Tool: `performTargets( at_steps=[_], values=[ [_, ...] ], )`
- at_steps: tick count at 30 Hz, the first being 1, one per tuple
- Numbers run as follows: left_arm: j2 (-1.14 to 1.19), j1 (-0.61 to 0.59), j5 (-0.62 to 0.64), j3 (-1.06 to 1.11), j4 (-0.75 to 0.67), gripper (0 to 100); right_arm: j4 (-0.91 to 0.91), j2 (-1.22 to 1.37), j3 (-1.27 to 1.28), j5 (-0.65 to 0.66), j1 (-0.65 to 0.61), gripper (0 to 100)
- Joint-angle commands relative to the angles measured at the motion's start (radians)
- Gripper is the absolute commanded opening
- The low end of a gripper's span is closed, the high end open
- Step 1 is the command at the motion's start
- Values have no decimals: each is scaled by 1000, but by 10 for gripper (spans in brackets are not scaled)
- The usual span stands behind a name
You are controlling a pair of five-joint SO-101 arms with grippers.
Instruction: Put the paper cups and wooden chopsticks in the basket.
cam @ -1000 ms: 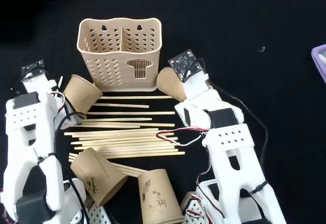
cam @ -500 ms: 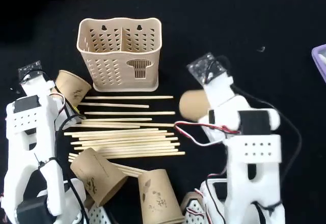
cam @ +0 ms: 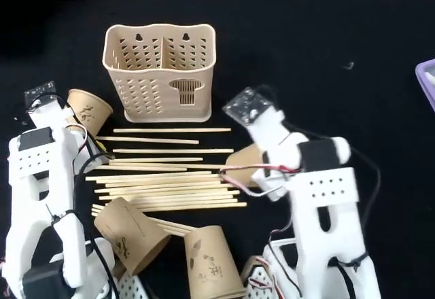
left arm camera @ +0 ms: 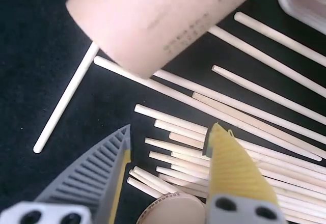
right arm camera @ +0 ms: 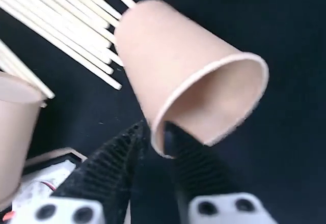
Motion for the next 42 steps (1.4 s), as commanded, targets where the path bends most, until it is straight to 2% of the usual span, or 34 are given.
performTargets(
  at_steps=[1,6,10,12,16,19,26,32,37,40,42],
  values=[
    [-28,5,8,-12,-12,241,-21,7,-2,-80,-114,162],
    [-28,4,6,-12,-12,241,-92,5,15,-147,-155,146],
    [-28,4,6,-12,-11,241,-109,4,5,-147,-150,5],
    [-28,4,6,-12,-11,241,-74,-8,-35,-144,-149,14],
    [-28,4,5,-12,-11,241,18,-76,-226,-140,-149,11],
    [-28,4,5,-12,-11,241,8,-111,-400,-138,-152,11],
    [-29,4,5,-12,-11,241,-262,-110,-607,-146,-155,11],
    [-29,4,6,-13,-9,241,-523,-65,-616,-147,-180,11],
    [-29,4,5,-13,-9,241,-598,87,-628,-140,-265,11],
    [-29,4,3,-13,-9,241,-626,182,-656,-130,-276,11],
    [-29,4,3,-13,-8,241,-615,239,-693,-61,-272,11]
  ],
)
